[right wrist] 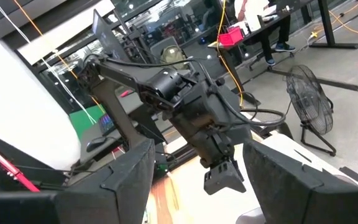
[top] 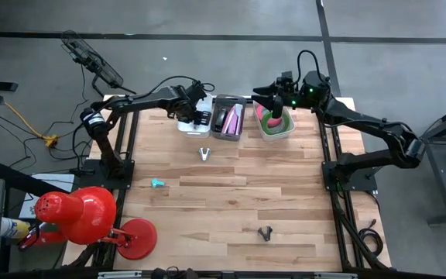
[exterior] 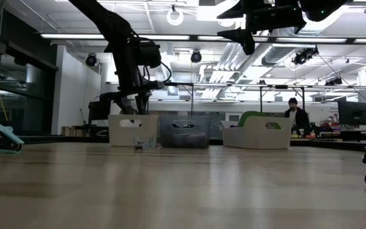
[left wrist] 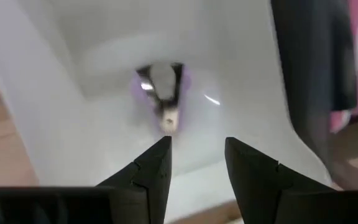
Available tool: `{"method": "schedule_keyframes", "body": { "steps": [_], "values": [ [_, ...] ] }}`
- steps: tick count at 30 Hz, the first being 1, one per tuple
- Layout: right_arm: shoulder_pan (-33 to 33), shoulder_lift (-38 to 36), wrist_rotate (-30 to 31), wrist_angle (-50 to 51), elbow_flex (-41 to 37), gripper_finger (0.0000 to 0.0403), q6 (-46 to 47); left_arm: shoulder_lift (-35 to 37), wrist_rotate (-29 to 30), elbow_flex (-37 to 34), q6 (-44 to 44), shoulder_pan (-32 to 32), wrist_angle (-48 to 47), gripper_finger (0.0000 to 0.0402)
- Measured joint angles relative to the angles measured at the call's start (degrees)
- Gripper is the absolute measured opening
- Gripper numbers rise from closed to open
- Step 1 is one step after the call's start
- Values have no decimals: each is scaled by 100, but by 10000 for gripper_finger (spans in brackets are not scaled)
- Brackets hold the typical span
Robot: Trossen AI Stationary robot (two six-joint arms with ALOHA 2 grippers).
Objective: Pick and place Stapler, Stapler remover, tape
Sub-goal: Put the black staple remover into the left white bin
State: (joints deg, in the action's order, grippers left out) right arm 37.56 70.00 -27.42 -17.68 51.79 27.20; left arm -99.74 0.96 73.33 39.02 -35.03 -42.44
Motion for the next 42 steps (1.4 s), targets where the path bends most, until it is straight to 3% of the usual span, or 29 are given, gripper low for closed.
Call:
{"method": "schedule_keyframes", "body": {
  "steps": [18,31,37,42],
  "values": [
    [0,0,-69,239,0,236,-2,-4,605,959,-179,590,-1150,147],
    [-299,-2,-110,1865,-2,236,471,99,951,2056,-1181,965,-1280,147],
    [-967,-304,980,3023,-4,236,680,564,1044,2179,-1675,954,-1093,147],
    [-1666,-672,2092,4172,-4,236,1391,910,1031,2181,-2106,956,-930,147]
  ]
}}
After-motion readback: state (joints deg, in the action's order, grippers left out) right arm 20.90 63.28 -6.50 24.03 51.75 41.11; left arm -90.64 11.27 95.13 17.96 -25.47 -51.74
